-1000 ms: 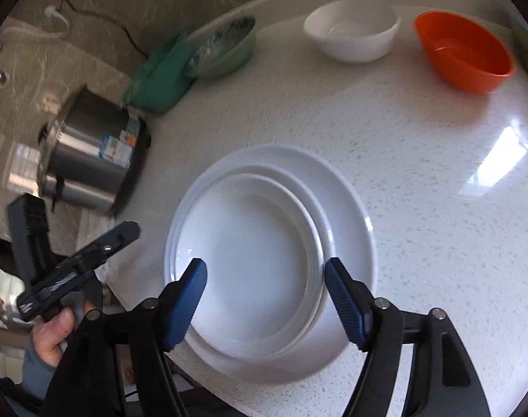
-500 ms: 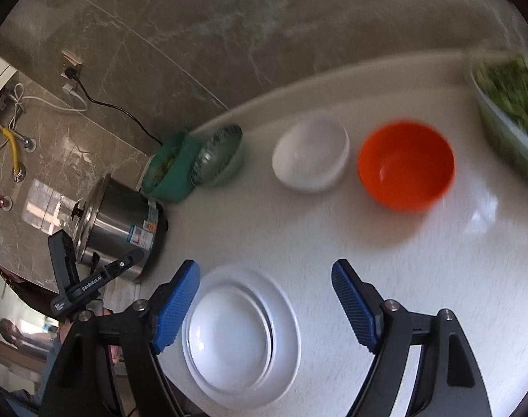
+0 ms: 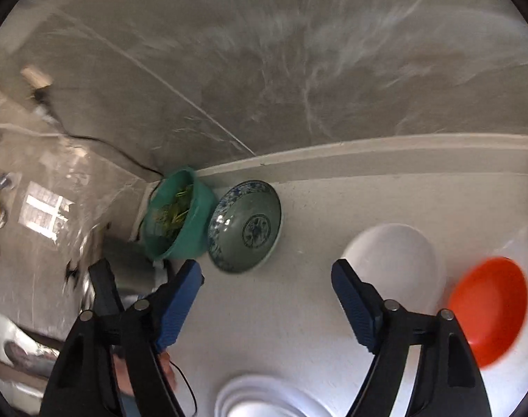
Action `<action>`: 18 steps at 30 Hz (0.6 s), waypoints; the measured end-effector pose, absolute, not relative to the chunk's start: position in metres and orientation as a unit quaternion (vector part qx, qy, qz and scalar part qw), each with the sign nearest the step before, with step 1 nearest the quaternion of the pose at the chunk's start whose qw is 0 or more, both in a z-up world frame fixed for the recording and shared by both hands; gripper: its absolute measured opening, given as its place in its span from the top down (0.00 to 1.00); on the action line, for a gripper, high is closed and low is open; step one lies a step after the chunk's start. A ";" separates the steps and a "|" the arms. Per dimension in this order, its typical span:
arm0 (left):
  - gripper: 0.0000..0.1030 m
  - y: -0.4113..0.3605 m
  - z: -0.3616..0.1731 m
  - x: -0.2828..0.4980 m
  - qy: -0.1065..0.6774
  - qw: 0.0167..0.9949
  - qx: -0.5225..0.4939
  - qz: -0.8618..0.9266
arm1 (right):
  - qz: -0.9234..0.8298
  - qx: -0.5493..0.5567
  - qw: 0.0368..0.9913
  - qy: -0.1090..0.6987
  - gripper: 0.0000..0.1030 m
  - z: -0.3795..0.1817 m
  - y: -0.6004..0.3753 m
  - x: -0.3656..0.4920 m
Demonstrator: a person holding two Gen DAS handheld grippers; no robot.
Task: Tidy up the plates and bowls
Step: 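Move both grippers to the blue-and-white patterned bowl by the green colander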
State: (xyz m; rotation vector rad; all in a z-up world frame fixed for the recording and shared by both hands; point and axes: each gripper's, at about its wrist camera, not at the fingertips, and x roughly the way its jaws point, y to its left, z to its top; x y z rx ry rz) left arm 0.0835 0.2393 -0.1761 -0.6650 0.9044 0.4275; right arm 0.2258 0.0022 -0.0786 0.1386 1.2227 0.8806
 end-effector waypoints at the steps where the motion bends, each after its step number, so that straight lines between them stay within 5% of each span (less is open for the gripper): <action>1: 0.23 0.242 -0.180 0.088 0.422 0.824 -0.319 0.204 | 0.396 0.062 0.723 0.562 0.30 -0.086 0.014 0.232; 18: 0.24 0.275 -0.229 0.154 0.453 0.811 -0.307 0.208 | 0.381 0.001 0.685 0.621 0.31 -0.178 0.118 0.280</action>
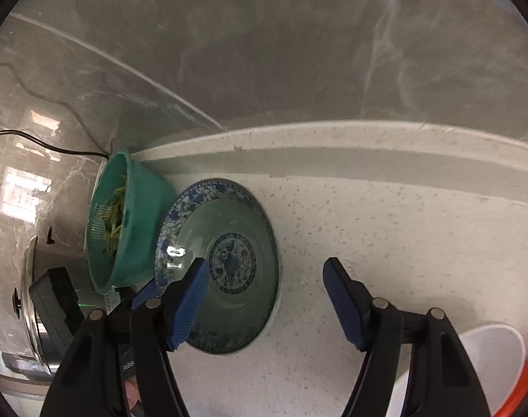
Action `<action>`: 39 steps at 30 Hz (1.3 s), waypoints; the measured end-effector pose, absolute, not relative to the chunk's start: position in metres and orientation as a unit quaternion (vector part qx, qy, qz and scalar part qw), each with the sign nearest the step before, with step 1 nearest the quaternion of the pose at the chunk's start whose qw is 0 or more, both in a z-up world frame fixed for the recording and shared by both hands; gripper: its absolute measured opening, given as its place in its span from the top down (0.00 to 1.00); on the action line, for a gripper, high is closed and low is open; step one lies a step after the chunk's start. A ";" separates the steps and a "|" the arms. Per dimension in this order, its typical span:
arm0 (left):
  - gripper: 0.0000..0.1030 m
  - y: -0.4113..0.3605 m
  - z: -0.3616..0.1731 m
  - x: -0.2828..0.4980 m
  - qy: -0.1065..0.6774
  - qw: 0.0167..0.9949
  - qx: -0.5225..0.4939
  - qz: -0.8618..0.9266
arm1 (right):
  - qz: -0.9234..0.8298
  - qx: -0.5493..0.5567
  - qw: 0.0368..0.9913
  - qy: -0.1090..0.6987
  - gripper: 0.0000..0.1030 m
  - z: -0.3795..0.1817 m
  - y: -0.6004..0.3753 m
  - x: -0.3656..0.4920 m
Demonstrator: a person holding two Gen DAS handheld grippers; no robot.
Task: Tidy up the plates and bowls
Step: 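Move both grippers to the blue-and-white patterned bowl by the green colander, then close both grippers on the rim of the patterned bowl, then lift and carry the patterned bowl beside the white plate stack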
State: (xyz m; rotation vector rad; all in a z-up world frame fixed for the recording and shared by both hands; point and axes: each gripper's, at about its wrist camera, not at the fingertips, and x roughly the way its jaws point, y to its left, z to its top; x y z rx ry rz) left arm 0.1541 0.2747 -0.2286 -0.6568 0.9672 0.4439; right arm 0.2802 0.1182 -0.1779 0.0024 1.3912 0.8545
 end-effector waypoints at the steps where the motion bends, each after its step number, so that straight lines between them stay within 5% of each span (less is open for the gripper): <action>1: 0.25 0.276 -0.232 0.158 0.456 0.809 -0.307 0.208 | 0.382 -0.001 0.684 0.621 0.31 -0.179 0.120 0.280; 4: 0.31 0.281 -0.239 0.165 0.457 0.808 -0.310 0.205 | 0.385 -0.011 0.679 0.625 0.40 -0.186 0.127 0.280; 6: 0.47 0.284 -0.245 0.171 0.463 0.805 -0.313 0.201 | 0.381 -0.011 0.677 0.629 0.46 -0.191 0.131 0.282; 10: 0.68 0.289 -0.251 0.180 0.464 0.803 -0.317 0.198 | 0.370 -0.008 0.674 0.639 0.71 -0.199 0.134 0.289; 13: 0.74 0.293 -0.254 0.183 0.462 0.802 -0.326 0.190 | 0.364 -0.011 0.670 0.647 0.84 -0.206 0.133 0.291; 20: 0.87 0.304 -0.254 0.191 0.473 0.805 -0.318 0.167 | 0.372 -0.008 0.661 0.652 0.91 -0.210 0.134 0.288; 39: 0.88 0.277 -0.213 0.168 0.457 0.829 -0.295 0.131 | 0.382 0.016 0.682 0.624 0.89 -0.161 0.090 0.262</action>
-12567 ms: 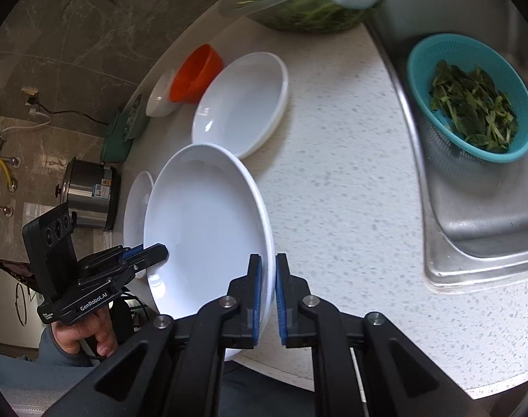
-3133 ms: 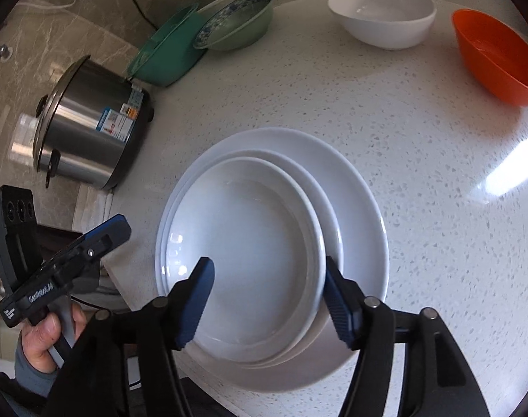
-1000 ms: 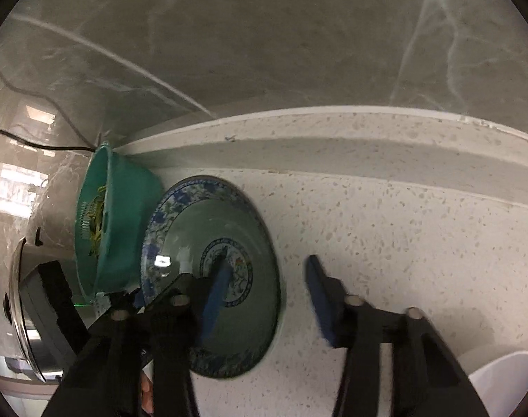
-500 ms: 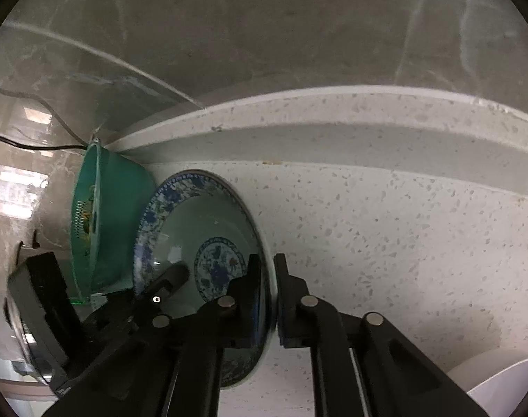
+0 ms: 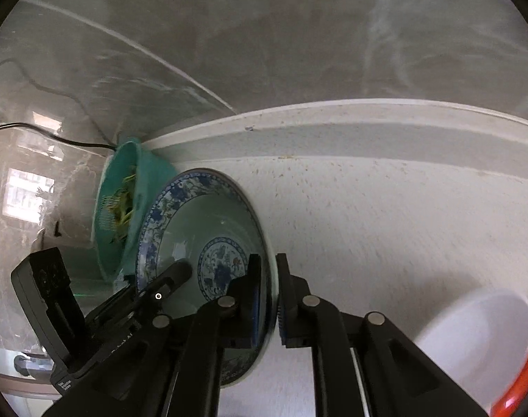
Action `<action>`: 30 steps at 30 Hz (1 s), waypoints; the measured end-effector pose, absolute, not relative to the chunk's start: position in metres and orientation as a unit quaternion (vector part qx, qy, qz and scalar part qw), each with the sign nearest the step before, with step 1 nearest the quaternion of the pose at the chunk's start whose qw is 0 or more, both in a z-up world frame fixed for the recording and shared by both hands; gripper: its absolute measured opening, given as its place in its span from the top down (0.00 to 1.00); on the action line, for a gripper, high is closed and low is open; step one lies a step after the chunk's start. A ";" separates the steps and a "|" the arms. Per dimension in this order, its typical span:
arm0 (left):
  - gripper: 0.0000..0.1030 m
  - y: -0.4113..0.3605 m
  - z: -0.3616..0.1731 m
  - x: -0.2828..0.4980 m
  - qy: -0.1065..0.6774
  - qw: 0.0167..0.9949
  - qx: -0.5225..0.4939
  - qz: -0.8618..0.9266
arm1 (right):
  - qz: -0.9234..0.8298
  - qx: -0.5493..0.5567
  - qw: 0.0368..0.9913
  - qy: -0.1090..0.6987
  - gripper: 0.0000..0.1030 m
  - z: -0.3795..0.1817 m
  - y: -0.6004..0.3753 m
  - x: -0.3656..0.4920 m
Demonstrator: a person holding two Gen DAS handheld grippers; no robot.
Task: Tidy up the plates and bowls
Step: 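Lift and carry the patterned bowl beside the white plate stack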
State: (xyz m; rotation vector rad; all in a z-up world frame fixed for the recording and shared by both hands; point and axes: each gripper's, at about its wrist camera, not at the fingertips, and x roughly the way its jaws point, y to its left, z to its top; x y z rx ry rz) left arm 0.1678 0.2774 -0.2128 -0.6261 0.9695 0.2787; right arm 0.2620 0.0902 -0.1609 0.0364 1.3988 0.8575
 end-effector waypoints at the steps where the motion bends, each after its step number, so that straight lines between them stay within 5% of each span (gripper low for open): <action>1: 0.88 0.271 -0.207 0.165 0.455 0.833 -0.290 0.124 | 0.381 0.023 0.686 0.619 0.89 -0.153 0.079 0.256; 16: 0.88 0.113 -0.161 0.121 0.467 0.862 -0.196 -0.019 | 0.310 0.121 0.760 0.558 0.87 -0.097 -0.116 0.137; 30: 0.87 -0.081 -0.180 0.068 0.493 0.855 -0.162 -0.014 | 0.316 0.140 0.761 0.549 0.83 -0.129 -0.283 0.075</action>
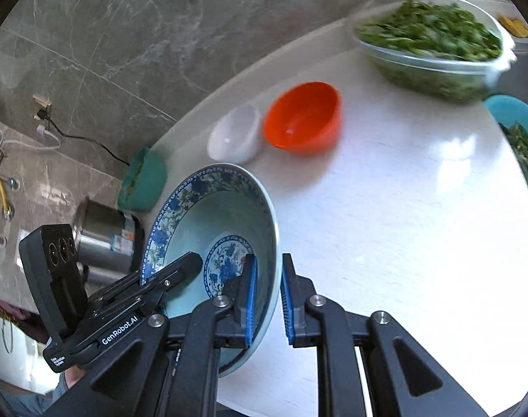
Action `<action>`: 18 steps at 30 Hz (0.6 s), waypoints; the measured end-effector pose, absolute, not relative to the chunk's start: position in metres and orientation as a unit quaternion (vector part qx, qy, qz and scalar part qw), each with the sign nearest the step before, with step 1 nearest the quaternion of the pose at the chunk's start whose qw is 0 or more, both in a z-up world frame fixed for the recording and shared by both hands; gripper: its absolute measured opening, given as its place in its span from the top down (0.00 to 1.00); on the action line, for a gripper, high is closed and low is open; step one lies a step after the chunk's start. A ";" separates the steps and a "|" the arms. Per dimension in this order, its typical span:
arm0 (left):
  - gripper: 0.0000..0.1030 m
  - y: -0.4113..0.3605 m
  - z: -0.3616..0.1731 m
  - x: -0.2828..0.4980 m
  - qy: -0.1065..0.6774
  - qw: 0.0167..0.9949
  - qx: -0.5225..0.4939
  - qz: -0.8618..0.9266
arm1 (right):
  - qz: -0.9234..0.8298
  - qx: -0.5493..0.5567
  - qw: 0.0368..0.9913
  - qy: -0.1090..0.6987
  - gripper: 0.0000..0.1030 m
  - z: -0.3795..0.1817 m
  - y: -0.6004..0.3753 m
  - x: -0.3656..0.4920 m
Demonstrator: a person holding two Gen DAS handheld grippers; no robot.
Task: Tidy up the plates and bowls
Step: 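Lift and carry the patterned bowl beside the white plate stack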
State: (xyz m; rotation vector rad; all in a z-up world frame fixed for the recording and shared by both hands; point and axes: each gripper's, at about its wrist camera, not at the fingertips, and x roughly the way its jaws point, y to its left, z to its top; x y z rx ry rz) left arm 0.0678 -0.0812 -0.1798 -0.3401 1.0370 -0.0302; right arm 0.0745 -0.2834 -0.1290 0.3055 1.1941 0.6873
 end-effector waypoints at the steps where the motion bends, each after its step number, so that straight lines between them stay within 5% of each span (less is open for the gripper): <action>1: 0.87 -0.095 -0.185 0.060 0.496 0.853 -0.163 -0.011 | 0.315 0.136 0.761 0.550 0.83 -0.135 -0.294 0.074; 18: 0.85 -0.188 -0.248 0.097 0.529 0.841 -0.111 -0.009 | 0.299 0.121 0.750 0.578 0.80 -0.205 -0.353 0.088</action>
